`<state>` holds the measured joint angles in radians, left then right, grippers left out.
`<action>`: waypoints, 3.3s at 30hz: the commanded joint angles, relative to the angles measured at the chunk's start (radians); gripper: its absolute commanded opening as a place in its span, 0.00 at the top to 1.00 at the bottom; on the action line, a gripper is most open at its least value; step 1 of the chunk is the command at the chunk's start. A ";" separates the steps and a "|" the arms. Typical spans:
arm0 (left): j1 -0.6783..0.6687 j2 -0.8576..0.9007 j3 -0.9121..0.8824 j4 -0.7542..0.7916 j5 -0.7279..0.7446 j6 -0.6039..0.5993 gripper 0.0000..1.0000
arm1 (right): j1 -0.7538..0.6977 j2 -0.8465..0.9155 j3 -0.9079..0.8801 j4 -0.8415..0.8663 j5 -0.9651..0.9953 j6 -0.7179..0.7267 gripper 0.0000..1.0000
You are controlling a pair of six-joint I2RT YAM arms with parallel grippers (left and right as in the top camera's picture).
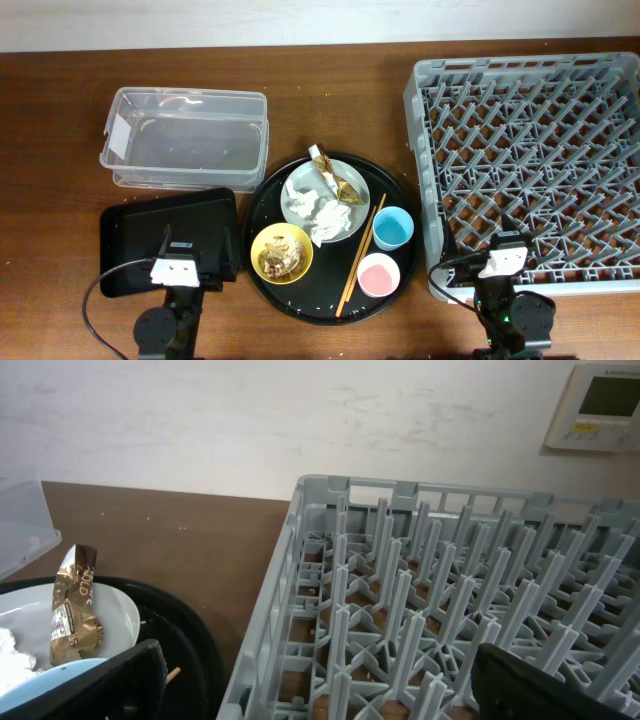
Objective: Sort waste into correct bins and load items into the dishwasher rack
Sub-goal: 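Move the left gripper toward the yellow bowl on the round tray, then grasp the yellow bowl rim with the left gripper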
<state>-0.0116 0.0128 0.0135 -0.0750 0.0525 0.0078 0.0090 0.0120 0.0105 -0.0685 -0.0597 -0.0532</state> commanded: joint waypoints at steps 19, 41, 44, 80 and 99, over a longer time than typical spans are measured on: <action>0.006 -0.006 -0.004 -0.002 0.011 0.019 0.00 | -0.003 -0.006 -0.005 -0.006 0.012 0.001 0.02; 0.006 -0.006 -0.004 -0.002 0.011 0.019 0.01 | -0.003 -0.006 -0.005 -0.006 0.012 0.001 0.02; 0.006 -0.006 -0.004 -0.002 0.011 0.019 0.01 | -0.003 -0.006 -0.005 -0.006 0.012 0.001 0.02; -0.003 1.096 1.038 -0.923 0.241 0.008 0.00 | -0.003 0.762 0.899 -0.931 -0.042 0.095 0.02; -0.601 1.588 1.038 -0.761 0.096 0.003 0.11 | -0.003 0.764 0.898 -0.930 -0.041 0.095 0.02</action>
<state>-0.5629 1.5429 1.0332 -0.8433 0.1905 0.0074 0.0090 0.7761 0.8864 -0.9993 -0.0948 0.0303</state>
